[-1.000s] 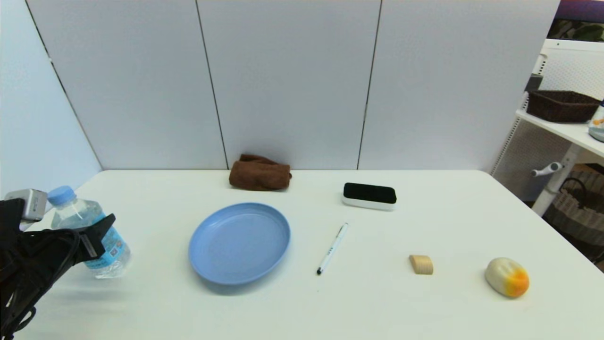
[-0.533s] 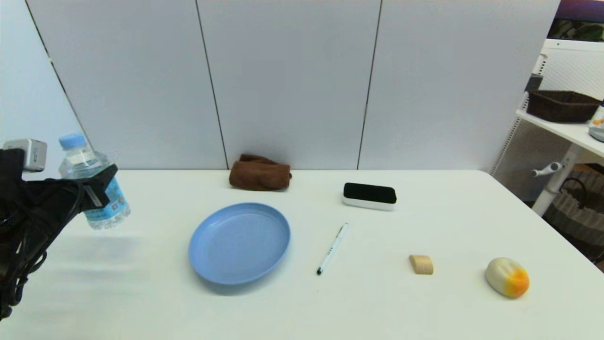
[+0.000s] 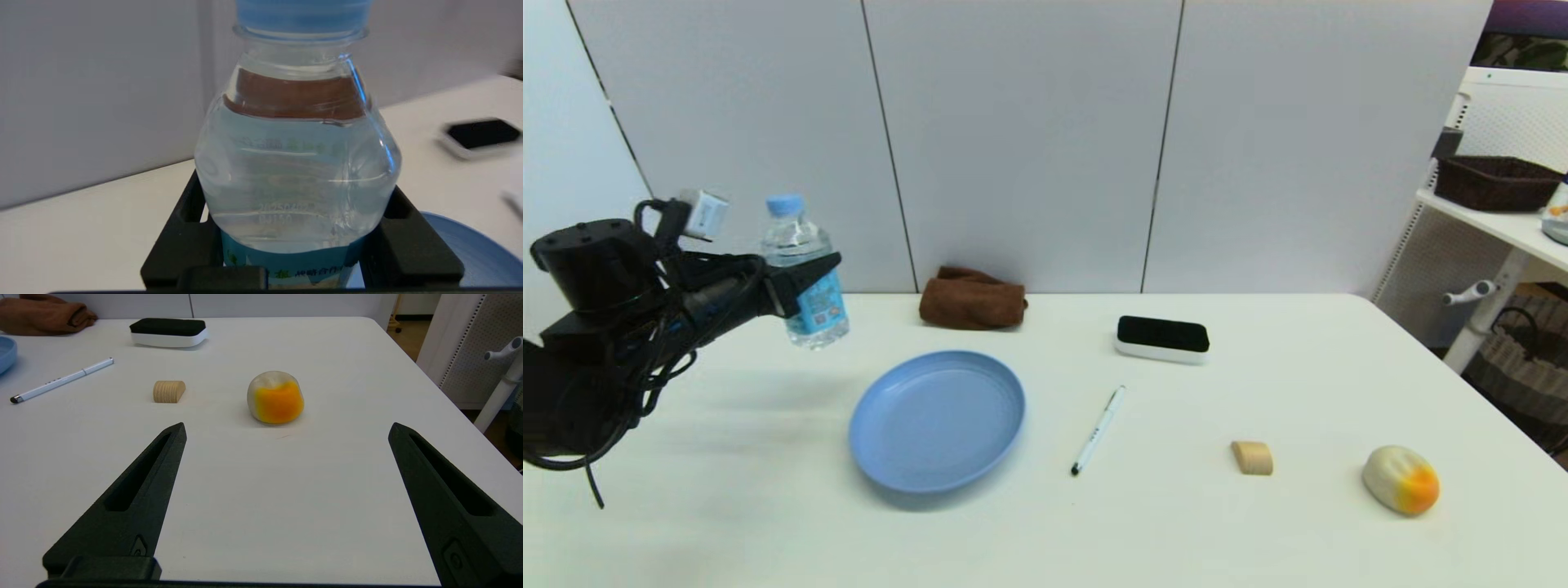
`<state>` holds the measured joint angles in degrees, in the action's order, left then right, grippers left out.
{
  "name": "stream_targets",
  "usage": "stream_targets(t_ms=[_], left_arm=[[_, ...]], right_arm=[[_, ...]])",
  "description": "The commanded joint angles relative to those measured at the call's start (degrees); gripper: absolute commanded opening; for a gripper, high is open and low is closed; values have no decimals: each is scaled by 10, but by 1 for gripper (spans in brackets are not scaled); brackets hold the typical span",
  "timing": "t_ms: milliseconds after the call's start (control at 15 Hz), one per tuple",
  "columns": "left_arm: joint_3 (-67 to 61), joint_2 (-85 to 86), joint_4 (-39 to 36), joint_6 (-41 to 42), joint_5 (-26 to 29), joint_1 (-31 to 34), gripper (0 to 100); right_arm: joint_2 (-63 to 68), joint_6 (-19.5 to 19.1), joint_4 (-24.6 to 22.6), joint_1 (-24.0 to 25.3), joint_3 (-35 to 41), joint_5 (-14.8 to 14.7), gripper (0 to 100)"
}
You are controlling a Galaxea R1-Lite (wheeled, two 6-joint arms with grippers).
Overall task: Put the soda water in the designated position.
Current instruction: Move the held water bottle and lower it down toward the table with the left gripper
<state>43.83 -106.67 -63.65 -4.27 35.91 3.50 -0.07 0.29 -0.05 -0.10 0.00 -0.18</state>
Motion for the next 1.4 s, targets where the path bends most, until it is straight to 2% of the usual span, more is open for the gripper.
stream_targets(t_ms=[67, 200, 400, 600, 667, 1400], left_arm=[[91, -85, 26, -4, 107, -39, 0], [133, -117, 27, -4, 124, -56, 0], [198, -173, 22, 1, 123, -74, 0], [262, -220, 21, 3, 72, -89, 0], [272, -230, 21, 4, 71, -91, 0], [275, -262, -9, 0, 71, -123, 0]], right_arm=[[1, 0, 0, 0, 0, 0, 100], [1, 1, 0, 0, 0, 0, 100], [1, 0, 0, 0, 0, 0, 100], [1, 0, 0, 0, 0, 0, 100], [1, 0, 0, 0, 0, 0, 100], [1, 0, 0, 0, 0, 0, 100]])
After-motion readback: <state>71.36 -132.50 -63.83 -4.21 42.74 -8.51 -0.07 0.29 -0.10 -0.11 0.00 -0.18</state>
